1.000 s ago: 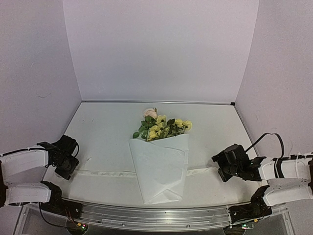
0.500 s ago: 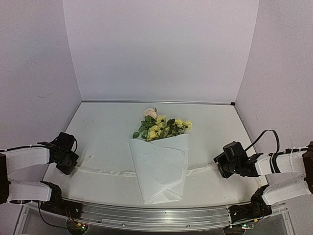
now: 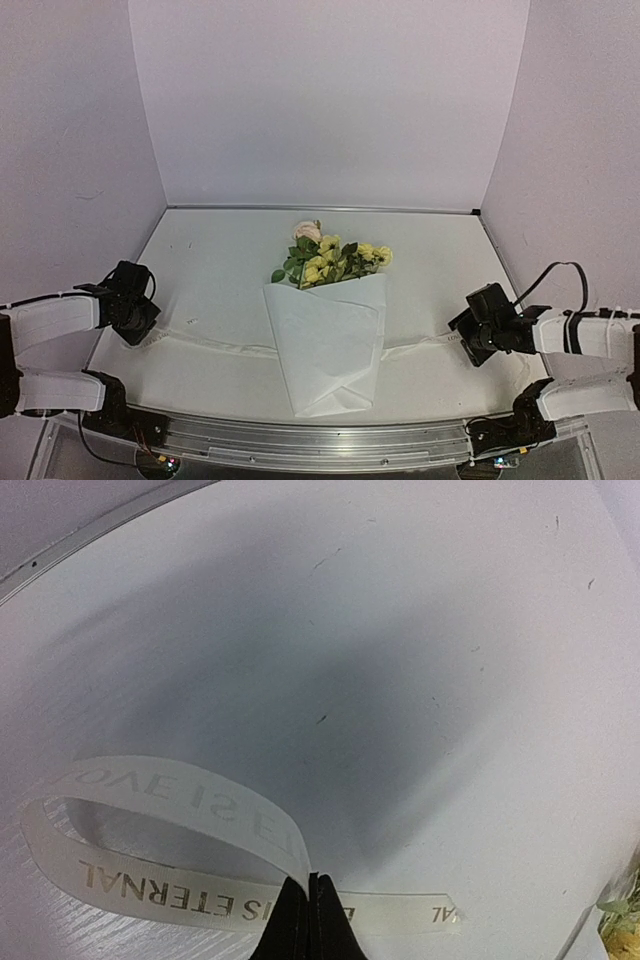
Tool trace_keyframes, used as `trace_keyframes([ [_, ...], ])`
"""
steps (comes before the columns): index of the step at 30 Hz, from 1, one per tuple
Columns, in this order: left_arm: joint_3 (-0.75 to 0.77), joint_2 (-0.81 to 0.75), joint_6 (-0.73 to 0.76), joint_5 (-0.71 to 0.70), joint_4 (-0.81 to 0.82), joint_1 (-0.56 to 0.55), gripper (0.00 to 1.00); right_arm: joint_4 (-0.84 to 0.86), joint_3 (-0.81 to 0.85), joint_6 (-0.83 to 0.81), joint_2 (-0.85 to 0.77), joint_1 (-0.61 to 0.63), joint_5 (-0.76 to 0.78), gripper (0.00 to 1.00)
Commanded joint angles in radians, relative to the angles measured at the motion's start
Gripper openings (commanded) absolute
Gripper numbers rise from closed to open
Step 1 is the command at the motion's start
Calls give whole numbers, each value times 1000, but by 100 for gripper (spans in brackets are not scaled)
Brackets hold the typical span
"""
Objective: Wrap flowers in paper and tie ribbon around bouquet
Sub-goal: Pick up the left side of the ribbon at the center of the board, then pick up the right side of the ribbon from the center of the board.
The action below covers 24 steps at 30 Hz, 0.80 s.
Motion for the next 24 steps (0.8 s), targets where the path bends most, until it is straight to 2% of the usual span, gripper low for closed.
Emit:
trace_keyframes([
  [1, 66, -2, 64, -20, 37, 6, 0, -243, -9, -70, -96, -101, 51, 75],
  [7, 98, 3, 113, -9, 50, 6, 0, -278, 91, -149, 24, -208, -27, 71],
  [14, 94, -24, 143, 3, 64, 6, 0, -279, 189, -168, 167, -236, -32, 65],
  [24, 98, -28, 168, 34, 82, 6, 0, -290, 235, -167, 239, -248, 12, 72],
])
